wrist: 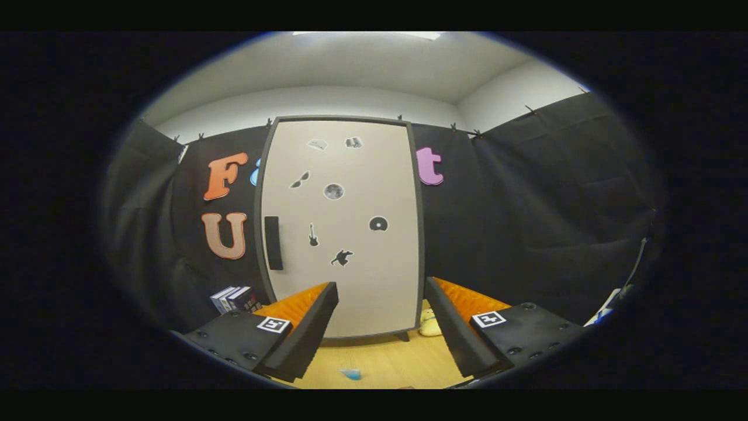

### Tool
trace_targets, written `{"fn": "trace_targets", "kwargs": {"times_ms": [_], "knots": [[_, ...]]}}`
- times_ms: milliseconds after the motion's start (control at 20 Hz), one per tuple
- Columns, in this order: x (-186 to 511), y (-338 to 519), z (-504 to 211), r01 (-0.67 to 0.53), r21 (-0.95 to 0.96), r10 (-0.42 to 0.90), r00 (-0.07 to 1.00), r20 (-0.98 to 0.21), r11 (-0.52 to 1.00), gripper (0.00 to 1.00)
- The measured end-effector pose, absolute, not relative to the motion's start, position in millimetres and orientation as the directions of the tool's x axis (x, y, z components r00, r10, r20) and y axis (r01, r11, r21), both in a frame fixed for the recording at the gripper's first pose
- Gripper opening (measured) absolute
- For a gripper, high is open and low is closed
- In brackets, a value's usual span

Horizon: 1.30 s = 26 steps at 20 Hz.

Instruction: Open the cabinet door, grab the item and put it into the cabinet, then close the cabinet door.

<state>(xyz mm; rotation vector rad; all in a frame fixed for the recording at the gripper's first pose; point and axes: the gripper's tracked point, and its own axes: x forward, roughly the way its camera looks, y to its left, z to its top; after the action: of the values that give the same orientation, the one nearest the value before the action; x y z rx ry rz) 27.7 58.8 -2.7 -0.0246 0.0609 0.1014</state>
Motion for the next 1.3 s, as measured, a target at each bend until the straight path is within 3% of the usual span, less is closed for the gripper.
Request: {"fn": "trace_targets", "kwargs": {"times_ms": [600, 1100, 1300], "knots": [[119, 217, -14, -0.321, 0.001, 0.317, 0.936, -0.153, 0.947, 0.97], [199, 253, -33, -0.285, 0.01, 0.28, 0.937, -0.21, 0.959, 0.97], [214, 258, -35, -0.286, 0.033, 0.286, 0.93, -0.229, 0.958, 0.72]]}}
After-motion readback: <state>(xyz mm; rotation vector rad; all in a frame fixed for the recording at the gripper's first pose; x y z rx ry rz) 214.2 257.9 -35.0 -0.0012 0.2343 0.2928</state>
